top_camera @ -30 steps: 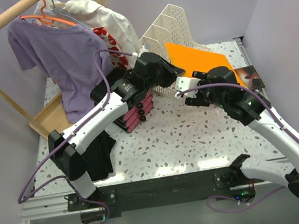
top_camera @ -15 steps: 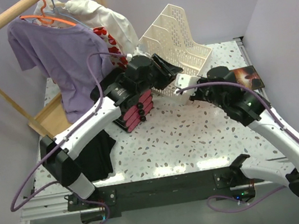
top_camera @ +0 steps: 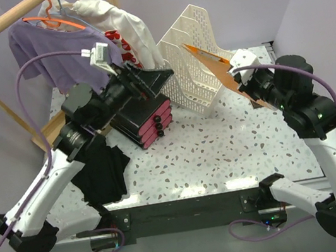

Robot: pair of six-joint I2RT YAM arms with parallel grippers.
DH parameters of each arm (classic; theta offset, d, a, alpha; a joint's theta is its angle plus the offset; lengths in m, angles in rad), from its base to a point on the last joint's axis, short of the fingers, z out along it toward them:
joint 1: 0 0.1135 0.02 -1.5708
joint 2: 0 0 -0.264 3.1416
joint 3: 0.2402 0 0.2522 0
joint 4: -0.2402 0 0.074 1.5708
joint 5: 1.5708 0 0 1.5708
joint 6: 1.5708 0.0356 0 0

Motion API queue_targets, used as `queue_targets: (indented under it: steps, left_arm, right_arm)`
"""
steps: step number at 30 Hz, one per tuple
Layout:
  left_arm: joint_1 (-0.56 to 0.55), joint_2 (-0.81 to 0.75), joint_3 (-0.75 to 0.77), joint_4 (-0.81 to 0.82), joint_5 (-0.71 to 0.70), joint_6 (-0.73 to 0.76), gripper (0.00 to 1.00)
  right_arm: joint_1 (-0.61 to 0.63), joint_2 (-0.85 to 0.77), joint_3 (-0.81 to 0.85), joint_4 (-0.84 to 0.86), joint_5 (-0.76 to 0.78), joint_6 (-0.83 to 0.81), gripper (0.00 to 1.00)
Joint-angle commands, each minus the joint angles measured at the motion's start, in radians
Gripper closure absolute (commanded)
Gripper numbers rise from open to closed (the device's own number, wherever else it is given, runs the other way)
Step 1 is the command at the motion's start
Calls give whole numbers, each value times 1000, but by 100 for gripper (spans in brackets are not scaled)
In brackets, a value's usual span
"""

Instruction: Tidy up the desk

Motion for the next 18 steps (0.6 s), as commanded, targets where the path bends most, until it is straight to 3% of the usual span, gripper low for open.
queue_targets:
  steps: [1,6,10,12,18]
  left_arm:
    - [3,-113,-99,-96,35,351,0]
    - [3,-324,-319,-177,6,555,0]
    - [3,-460,-458,-225,-68,651,0]
    - [3,-528,-520,-243,-111,688,0]
    - [3,-652,-649,-231,-184,731,0]
  right_arm:
    - [-48,71,127,138,-48,161,100]
    - [-154,172,240,240,-183,309,100]
    - [-300,252,254,416,-506,453,100]
    - [-384,284,253,549,-591,526,100]
    - [-467,381,283,695,-692,569,100]
